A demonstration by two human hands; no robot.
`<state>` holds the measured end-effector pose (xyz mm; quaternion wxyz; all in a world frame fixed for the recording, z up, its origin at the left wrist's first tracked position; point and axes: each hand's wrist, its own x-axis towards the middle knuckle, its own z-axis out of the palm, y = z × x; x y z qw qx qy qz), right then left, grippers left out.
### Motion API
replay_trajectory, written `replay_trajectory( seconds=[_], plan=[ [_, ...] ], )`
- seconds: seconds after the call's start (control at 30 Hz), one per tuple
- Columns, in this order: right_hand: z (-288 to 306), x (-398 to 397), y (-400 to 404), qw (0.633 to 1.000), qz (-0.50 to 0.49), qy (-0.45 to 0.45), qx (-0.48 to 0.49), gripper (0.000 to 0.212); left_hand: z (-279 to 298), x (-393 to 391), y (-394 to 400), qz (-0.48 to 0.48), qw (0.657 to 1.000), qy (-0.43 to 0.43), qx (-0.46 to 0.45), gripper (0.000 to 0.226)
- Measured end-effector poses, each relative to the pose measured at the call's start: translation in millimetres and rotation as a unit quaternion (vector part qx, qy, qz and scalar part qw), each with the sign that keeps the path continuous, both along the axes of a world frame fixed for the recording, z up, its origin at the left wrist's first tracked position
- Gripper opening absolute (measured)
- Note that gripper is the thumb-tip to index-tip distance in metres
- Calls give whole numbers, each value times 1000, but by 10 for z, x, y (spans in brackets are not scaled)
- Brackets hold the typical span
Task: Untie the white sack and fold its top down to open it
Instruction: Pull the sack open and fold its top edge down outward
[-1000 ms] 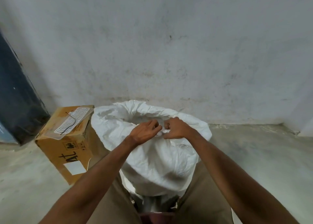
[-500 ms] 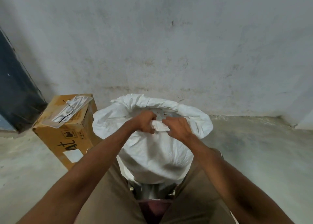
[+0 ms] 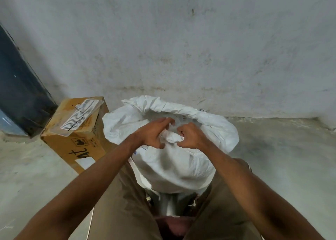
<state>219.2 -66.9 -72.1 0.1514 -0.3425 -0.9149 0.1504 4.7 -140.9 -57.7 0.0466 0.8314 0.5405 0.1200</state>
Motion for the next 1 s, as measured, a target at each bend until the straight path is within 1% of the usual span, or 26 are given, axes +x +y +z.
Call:
replay_trajectory(
  seconds=[0.03, 0.07, 0.1, 0.13, 0.17, 0.23, 0.3, 0.37, 0.4, 0.43, 0.47, 0.53, 0.57, 0.6, 0.63, 0.67, 0.73, 0.83, 0.87, 0.93, 0.97, 1.0],
  plan=[
    [-27, 4, 20, 1000, -6, 9, 19, 38, 3, -103, -18, 23, 999, 38, 0, 100],
    [-38, 8, 42, 999, -14, 26, 31, 38, -12, -209, -37, 49, 994, 101, 3, 110],
    [-45, 9, 68, 998, -24, 45, 39, 38, -52, -302, -62, 80, 985, 152, -12, 115],
    [-55, 5, 86, 997, -31, 64, 43, 38, -107, -378, -88, 102, 978, 180, -33, 115],
    [-62, -7, 92, 995, -36, 80, 46, 38, -172, -437, -106, 118, 974, 184, -52, 112],
    [-109, -30, 95, 993, -37, 106, 41, 38, -246, -502, -126, 137, 977, 151, -54, 96],
    [-136, -41, 88, 991, -49, 117, 31, 40, -223, -525, -121, 133, 983, 126, -7, 71],
    [-130, -60, 92, 992, -70, 99, 21, 39, -184, -569, -91, 99, 983, 141, 63, 48],
    [-119, -89, 103, 994, -75, 82, 12, 35, -150, -597, -74, 81, 979, 158, 95, 41],
    [-81, -124, 100, 996, -69, 63, -10, 33, -118, -641, -41, 68, 975, 166, 133, 36],
    [-47, -181, 94, 997, -50, 40, -40, 40, -75, -684, 0, 57, 970, 165, 168, 34],
    [38, -355, 23, 994, -1, 0, -111, 64, 27, -742, 75, 45, 961, 159, 222, 31],
    [74, -463, -25, 988, 13, 2, -156, 72, 52, -767, 116, 38, 956, 160, 243, 31],
    [100, -578, -66, 979, 13, 17, -201, 75, 72, -783, 141, 31, 952, 162, 258, 32],
    [115, -691, -90, 972, 2, 36, -234, 74, 72, -806, 155, 24, 948, 165, 271, 34],
    [112, -797, -97, 968, -14, 51, -244, 67, 69, -827, 149, 19, 946, 166, 277, 35],
    [67, -962, -64, 978, -47, 84, -185, 44, 45, -866, 121, 20, 946, 162, 280, 35],
    [-52, -1094, -56, 986, -61, 126, -90, 39, 3, -860, 55, 64, 949, 144, 273, 36],
    [-79, -1111, -97, 987, -60, 134, -58, 34, 2, -832, 4, 94, 955, 110, 259, 38],
    [-171, -1119, -166, 987, -60, 147, 12, 20, -34, -722, -177, 189, 957, -12, 218, 50],
    [-226, -1116, -190, 985, -66, 147, 54, 19, -85, -646, -288, 257, 942, -83, 201, 59],
    [-273, -1116, -224, 984, -75, 133, 91, 22, -132, -536, -392, 330, 914, -140, 191, 66]
  ],
)
